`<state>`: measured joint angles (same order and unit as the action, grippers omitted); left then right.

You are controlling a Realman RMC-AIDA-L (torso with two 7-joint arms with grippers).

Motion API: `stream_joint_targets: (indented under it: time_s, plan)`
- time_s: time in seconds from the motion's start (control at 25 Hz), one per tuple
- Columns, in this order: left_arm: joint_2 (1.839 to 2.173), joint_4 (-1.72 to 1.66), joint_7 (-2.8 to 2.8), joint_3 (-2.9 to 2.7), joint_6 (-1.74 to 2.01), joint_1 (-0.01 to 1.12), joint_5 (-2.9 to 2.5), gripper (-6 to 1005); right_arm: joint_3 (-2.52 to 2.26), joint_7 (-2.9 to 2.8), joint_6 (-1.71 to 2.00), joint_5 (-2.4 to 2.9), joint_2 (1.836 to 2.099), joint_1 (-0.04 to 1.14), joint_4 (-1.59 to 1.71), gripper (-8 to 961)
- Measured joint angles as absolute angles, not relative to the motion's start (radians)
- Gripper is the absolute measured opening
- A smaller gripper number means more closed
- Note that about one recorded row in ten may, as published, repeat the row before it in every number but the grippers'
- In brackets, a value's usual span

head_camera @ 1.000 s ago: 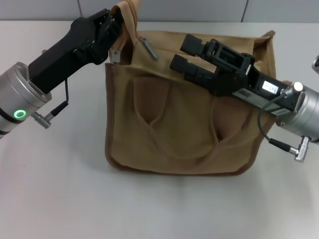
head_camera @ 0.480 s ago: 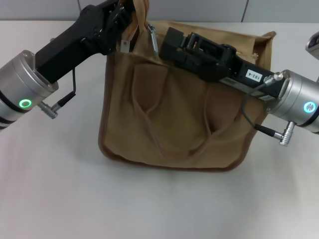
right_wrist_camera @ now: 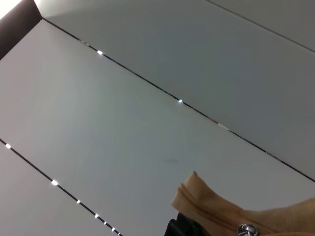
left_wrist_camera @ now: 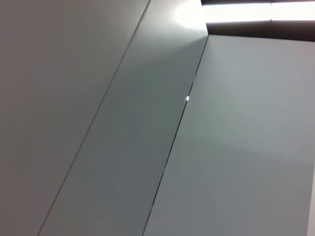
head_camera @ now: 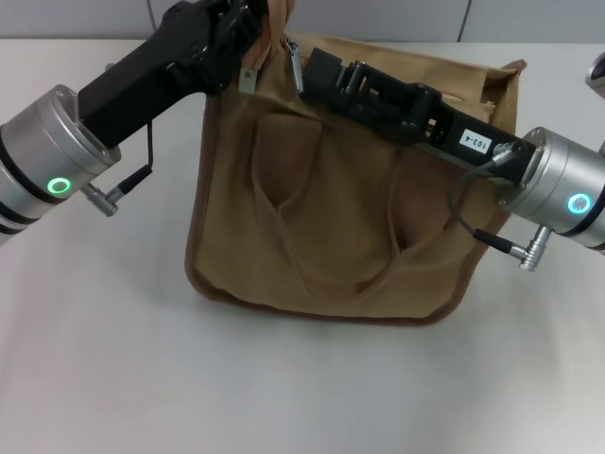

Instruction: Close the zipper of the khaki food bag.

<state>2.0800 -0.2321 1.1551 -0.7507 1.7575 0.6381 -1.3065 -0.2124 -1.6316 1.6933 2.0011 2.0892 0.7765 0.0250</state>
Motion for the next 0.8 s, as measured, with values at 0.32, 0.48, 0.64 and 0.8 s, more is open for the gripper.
stream_joint_targets:
  time_s: [0.32, 0.48, 0.64, 0.8]
  plan:
    - [2.08, -0.232, 1.155, -0.782, 1.729, 0.654, -1.301, 36, -0.21, -1.577, 1.685, 2.001, 2.091, 0.793, 0.025, 739]
    - [2.08, -0.232, 1.155, -0.778, 1.726, 0.661, -1.301, 37, -0.215, -1.563, 1.646, 2.001, 2.091, 0.798, 0.025, 739]
    - [2.08, -0.232, 1.155, -0.78, 1.724, 0.665, -1.301, 37, -0.215, -1.541, 1.647, 2.001, 2.091, 0.8, 0.02, 739]
    - [2.08, -0.233, 1.151, -0.775, 1.719, 0.666, -1.301, 38, -0.208, -1.514, 1.653, 2.001, 2.091, 0.803, 0.012, 739]
